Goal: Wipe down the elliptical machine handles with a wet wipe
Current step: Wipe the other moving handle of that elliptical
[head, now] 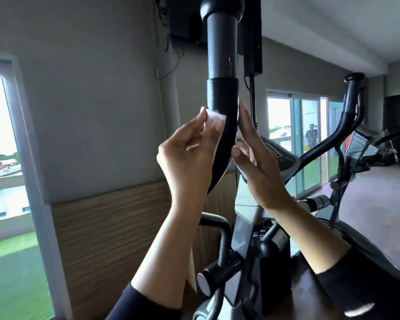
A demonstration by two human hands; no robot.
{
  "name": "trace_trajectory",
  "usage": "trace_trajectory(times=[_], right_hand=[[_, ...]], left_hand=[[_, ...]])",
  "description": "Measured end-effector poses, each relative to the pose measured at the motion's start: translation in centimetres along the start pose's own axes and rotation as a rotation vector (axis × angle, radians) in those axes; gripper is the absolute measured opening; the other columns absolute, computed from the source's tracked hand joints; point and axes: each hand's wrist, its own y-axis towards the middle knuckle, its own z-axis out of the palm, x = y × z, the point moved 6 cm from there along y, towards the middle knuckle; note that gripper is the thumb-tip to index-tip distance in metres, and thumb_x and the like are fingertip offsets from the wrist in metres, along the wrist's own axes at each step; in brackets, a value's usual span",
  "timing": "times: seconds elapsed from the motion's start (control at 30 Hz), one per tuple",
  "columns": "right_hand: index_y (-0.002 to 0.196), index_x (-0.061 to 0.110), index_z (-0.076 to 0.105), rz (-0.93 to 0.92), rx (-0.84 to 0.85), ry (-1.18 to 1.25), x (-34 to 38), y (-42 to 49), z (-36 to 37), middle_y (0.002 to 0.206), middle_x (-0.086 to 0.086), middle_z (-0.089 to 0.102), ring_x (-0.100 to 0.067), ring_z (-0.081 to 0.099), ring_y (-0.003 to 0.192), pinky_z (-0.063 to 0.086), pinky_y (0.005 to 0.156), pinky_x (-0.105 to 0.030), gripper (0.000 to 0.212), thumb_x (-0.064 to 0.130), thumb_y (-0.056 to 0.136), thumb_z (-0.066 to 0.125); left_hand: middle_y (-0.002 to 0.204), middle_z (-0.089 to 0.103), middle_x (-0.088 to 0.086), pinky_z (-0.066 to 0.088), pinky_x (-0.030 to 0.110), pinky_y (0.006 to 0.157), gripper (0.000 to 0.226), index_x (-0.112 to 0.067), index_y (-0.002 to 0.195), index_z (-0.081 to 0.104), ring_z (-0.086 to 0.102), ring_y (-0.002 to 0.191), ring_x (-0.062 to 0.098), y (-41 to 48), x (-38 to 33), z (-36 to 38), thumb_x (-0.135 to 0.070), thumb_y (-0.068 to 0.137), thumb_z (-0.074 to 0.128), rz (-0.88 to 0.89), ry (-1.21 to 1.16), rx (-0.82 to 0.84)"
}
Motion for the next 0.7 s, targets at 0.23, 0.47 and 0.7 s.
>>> trace_trajectory(times=[0.23, 0.47, 0.7], right_hand=[[0.152, 0.006, 0.009, 0.020, 0.021, 0.009, -0.1, -0.2, 0.0, 0.140, 0.037, 0.038, 0.005, 0.041, 0.131, 0.030, 0.108, -0.018, 0.059, -0.002, 0.100, 0.037], [0.152, 0.009, 0.012, 0.013, -0.027, 0.009, 0.4, -0.2, 0.4, 0.148, 0.028, 0.032, 0.000, 0.044, 0.132, 0.032, 0.108, -0.019, 0.058, 0.006, 0.100, 0.038], [0.150, 0.000, 0.016, -0.052, -0.102, -0.182, 1.3, -1.0, 0.9, 0.159, -0.009, 0.020, -0.018, 0.023, 0.146, 0.033, 0.114, -0.041, 0.058, -0.002, 0.098, 0.042]], left_hand=[[0.085, 0.076, -0.001, 0.057, 0.025, 0.077, 0.030, -0.009, 0.102, 0.075, 0.073, 0.080, 0.010, -0.5, -0.2, -0.2, -0.016, 0.073, 0.082, -0.061, -0.062, -0.008], [0.078, 0.073, -0.005, 0.058, 0.033, 0.073, 0.030, -0.015, 0.102, 0.076, 0.066, 0.070, 0.006, 1.6, -1.2, 0.6, -0.029, 0.076, 0.081, 0.027, -0.003, 0.011], [0.093, 0.075, -0.005, 0.055, 0.031, 0.086, 0.031, -0.018, 0.105, 0.074, 0.071, 0.091, 0.012, -2.1, 3.4, -2.7, -0.019, 0.075, 0.079, -0.034, 0.042, 0.163]])
